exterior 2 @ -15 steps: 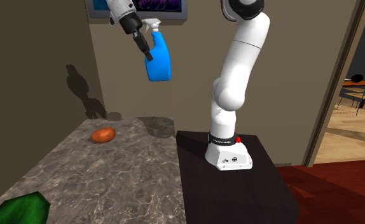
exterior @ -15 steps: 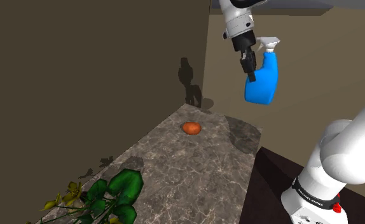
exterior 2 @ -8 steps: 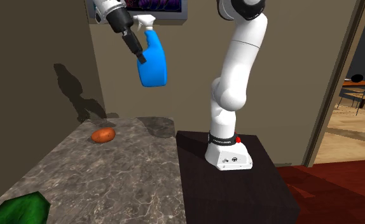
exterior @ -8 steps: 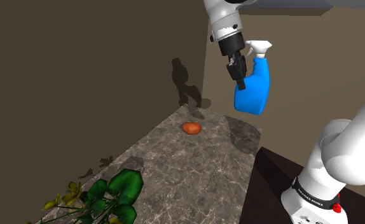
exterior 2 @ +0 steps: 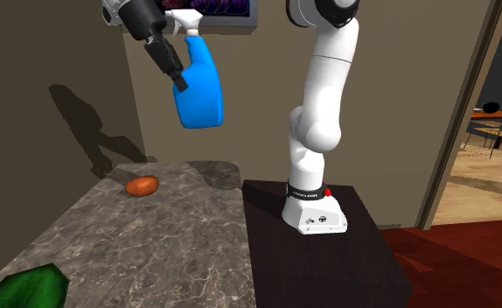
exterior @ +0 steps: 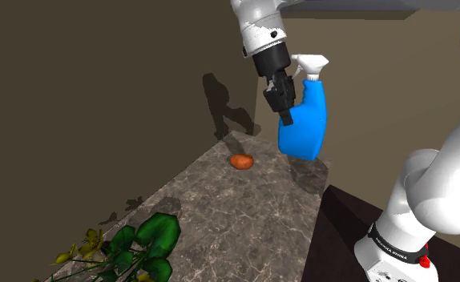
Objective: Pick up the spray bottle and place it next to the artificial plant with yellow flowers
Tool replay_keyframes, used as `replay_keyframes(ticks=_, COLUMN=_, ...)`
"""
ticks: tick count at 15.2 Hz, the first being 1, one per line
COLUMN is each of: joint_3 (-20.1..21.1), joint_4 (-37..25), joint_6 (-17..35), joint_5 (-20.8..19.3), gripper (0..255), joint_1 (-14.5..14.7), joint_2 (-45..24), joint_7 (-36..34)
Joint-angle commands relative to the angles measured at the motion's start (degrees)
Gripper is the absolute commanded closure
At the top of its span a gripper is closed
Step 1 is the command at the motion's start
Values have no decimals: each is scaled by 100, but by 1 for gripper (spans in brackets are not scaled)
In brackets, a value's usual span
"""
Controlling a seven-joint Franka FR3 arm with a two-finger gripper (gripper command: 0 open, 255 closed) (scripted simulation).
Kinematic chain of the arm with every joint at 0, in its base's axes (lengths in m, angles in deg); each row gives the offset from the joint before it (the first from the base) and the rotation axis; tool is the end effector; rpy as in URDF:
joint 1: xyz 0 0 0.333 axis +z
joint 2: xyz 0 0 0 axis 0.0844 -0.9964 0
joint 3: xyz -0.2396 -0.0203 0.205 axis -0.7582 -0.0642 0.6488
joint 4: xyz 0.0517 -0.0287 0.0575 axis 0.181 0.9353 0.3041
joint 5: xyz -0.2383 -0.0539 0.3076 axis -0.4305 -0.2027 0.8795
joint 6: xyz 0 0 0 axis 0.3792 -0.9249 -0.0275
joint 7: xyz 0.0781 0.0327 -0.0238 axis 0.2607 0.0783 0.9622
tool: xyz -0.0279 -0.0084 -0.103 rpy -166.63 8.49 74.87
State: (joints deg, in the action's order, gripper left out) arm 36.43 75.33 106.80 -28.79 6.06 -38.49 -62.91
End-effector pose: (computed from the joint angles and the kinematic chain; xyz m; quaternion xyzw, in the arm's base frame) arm 0.3876 0.2015 0.6131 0.9662 0.1130 -0.2300 0.0269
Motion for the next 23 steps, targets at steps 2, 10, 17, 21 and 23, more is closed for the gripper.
replay_keyframes(ticks=2, joint_3=276, joint_4=-366, joint_6=1, joint_5=204, gripper=255, joint_1=174, joint_2=-313, joint_7=-533)
replay_keyframes(ticks=10, joint_3=923, joint_4=-1534, joint_6=84, joint_5=443, gripper=255, joint_1=714, joint_2=-1398, joint_7=-1869)
replay_keyframes(ticks=17, joint_3=1355, joint_4=-3200, joint_6=-45, joint_5=270, gripper=255, joint_1=1466, joint_2=-2795, joint_7=-3074)
replay_keyframes(ticks=21, joint_3=1474, joint_4=-4577, joint_6=-359, joint_5=21, gripper=255, joint_1=2071, joint_2=-3781, joint_7=-3682)
replay_keyframes(ticks=23, joint_3=1459, joint_4=-4195, joint_6=-128, joint_5=54, gripper=255, joint_1=2000, joint_2=-3637, joint_7=-3594)
